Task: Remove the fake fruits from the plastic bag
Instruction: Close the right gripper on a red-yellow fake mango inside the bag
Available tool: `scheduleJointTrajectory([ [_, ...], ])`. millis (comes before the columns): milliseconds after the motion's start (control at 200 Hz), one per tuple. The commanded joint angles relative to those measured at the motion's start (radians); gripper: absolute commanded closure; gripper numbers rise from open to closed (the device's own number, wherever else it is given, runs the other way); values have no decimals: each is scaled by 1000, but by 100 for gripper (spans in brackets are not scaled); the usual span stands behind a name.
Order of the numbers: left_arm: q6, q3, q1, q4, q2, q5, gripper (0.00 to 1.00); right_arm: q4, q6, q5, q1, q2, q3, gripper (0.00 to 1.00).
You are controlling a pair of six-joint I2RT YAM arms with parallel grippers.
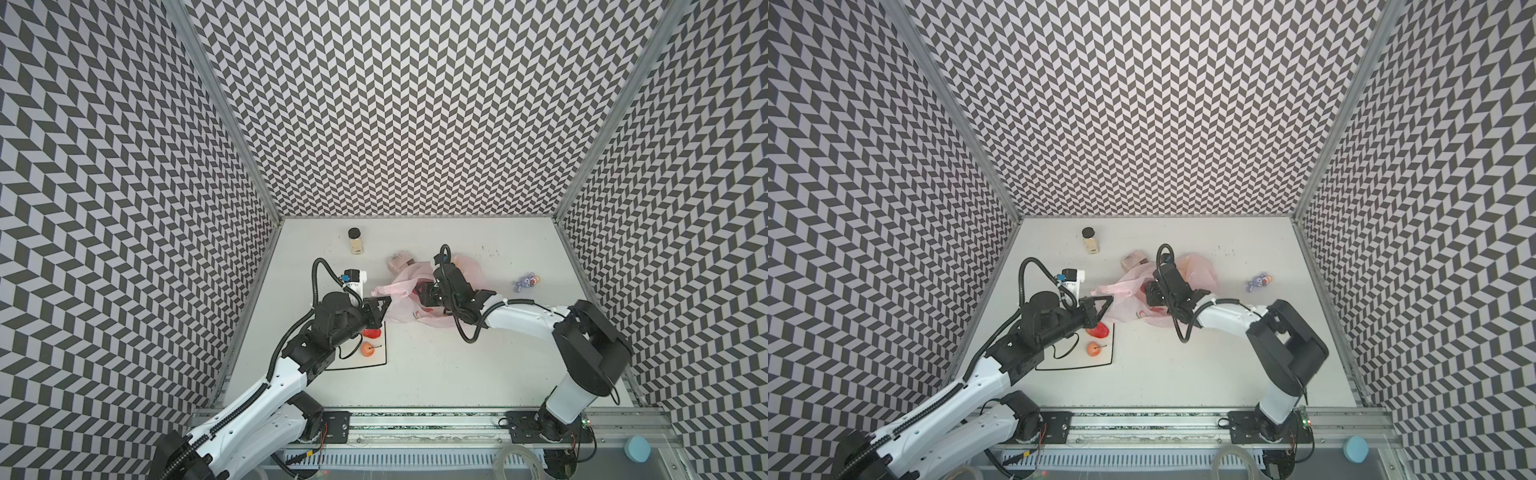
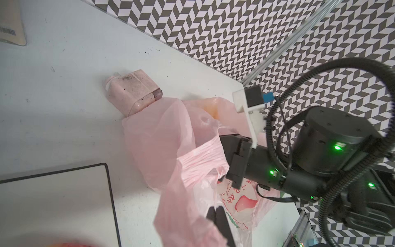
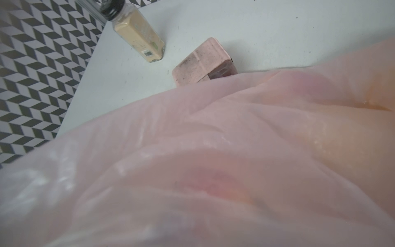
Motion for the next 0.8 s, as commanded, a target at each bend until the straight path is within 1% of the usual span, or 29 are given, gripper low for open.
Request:
scheduleJointTrajectory([
  [0, -16, -14, -5, 38, -8, -36, 100, -41, -89, -77, -3, -109, -50, 71],
  [160, -25, -22, -5, 55, -13, -53, 100, -89, -156, -162, -3, -243, -103, 71],
  [346, -17, -22, -4, 64, -6, -69, 100, -112, -225, -266, -2, -376, -116, 71],
  [471, -5, -16, -2, 65, 6, -83, 100, -104, -256, -290, -1, -453, -115, 71],
  [611, 14, 1, 10, 68, 36, -74, 100, -70, -299, -323, 7, -513, -103, 71],
  [696, 28, 22, 31, 65, 65, -52, 100, -65, -347, -363, 45, -528, -83, 71],
  [796, 32, 48, 77, 71, 105, -1, 100, -75, -430, -359, 150, -526, -72, 71],
])
